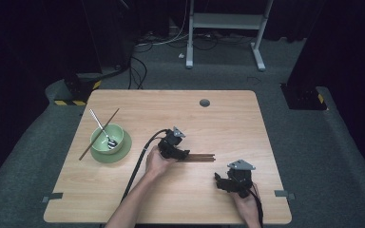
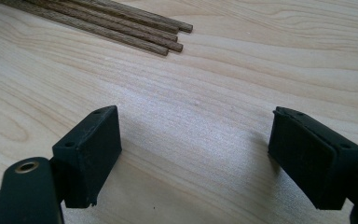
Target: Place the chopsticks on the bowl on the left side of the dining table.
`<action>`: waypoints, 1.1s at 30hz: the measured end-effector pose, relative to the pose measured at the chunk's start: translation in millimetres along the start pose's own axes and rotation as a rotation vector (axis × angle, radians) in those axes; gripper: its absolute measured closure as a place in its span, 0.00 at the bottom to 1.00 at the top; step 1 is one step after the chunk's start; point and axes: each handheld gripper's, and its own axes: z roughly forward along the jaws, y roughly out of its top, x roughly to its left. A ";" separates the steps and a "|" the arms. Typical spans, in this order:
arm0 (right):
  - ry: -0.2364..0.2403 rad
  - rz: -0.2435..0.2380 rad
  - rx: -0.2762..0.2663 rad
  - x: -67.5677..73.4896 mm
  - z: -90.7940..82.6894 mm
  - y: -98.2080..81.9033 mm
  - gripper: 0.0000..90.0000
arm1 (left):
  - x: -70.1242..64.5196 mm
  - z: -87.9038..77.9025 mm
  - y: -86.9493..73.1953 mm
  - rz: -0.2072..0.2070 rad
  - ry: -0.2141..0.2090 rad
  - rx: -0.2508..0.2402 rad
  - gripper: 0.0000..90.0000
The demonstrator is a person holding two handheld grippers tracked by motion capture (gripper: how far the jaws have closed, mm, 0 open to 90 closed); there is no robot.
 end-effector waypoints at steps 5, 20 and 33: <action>0.000 0.000 0.000 0.0 0.0 0.0 0.18 | 0.3 1.7 -0.8 -0.006 -0.006 0.005 0.40; 0.000 0.000 0.000 0.0 0.0 0.0 0.18 | 4.1 2.1 -2.5 -0.008 -0.008 0.018 0.40; 0.000 0.000 0.000 0.0 0.0 0.0 0.18 | 10.2 0.2 -7.5 -0.024 -0.006 0.023 0.41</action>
